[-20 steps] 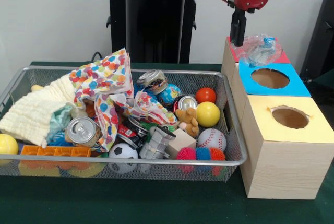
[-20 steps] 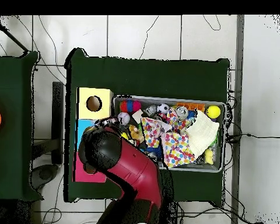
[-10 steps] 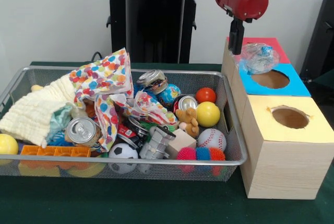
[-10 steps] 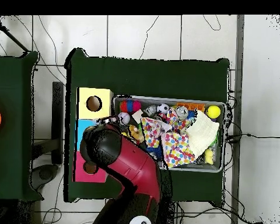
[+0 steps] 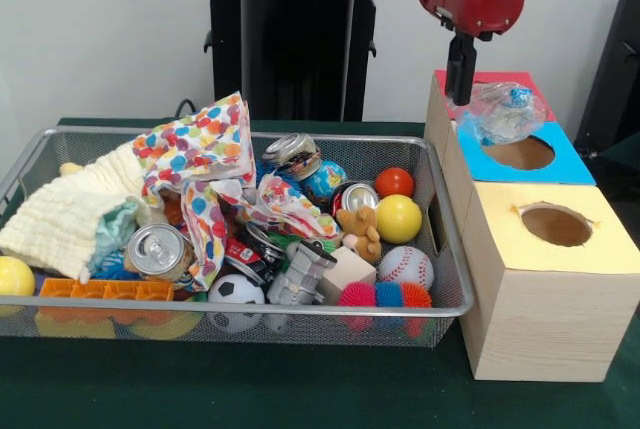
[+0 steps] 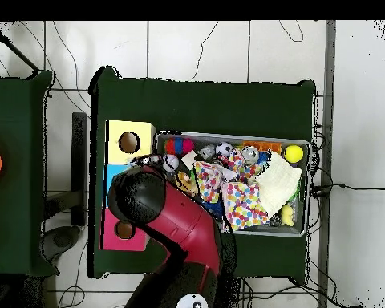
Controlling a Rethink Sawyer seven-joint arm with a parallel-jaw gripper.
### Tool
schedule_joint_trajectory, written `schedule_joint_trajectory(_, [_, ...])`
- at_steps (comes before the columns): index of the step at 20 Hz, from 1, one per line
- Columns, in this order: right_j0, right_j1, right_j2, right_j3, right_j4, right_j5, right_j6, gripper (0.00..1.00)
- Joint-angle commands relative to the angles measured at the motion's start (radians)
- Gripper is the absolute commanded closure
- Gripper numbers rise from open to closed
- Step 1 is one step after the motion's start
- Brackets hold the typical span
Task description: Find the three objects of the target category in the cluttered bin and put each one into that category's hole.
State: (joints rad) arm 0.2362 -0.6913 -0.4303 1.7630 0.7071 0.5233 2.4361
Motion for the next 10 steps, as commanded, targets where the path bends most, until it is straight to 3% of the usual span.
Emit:
schedule_joint_trajectory(1, [-0.008, 0.048, 0.082, -0.014, 0.063, -0.008, 0.295, 1.0])
schedule_joint_trajectory(10, [-0.052, 0.063, 0.176, 0.074, 0.132, -0.131, 0.207, 1.0])
